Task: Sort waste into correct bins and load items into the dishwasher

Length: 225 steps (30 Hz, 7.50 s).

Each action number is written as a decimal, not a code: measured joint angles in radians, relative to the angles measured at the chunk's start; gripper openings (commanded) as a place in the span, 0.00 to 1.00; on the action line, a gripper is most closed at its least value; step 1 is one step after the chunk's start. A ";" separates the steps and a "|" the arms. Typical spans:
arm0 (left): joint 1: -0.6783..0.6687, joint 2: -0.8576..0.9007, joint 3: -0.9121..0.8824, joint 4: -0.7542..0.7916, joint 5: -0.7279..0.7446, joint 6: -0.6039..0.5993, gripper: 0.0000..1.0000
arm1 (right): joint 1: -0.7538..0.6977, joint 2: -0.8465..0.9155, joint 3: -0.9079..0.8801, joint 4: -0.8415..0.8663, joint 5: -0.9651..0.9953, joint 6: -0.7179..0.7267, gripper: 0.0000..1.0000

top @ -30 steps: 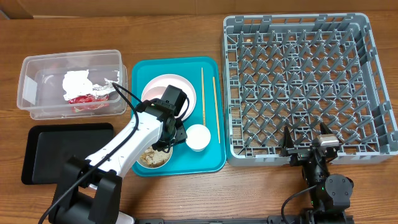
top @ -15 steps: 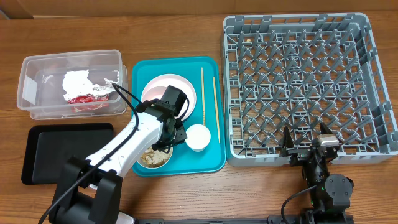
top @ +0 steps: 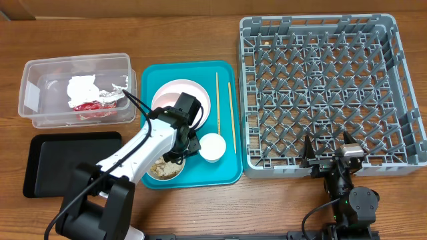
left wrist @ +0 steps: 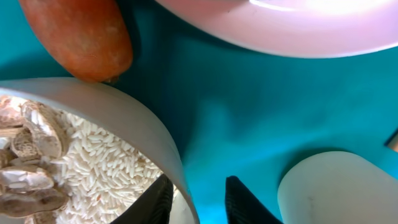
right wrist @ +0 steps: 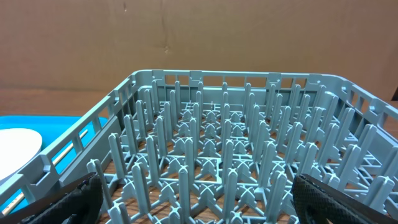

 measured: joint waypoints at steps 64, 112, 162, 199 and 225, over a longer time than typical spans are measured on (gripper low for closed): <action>0.231 0.002 0.433 -0.444 -0.113 0.425 0.04 | 0.000 0.000 0.000 0.000 0.000 0.000 1.00; 1.209 0.002 0.425 -0.371 0.476 0.758 0.04 | 0.000 0.000 0.000 0.000 0.000 0.000 1.00; 1.376 0.002 0.105 -0.429 1.231 1.382 0.04 | 0.000 0.000 0.000 -0.001 0.000 0.000 1.00; 1.683 0.002 0.103 -0.825 1.371 1.851 0.04 | 0.000 0.000 0.000 -0.001 0.000 0.000 1.00; 1.634 0.002 0.087 -0.759 1.405 1.871 0.04 | 0.000 0.000 0.000 -0.001 0.000 0.000 1.00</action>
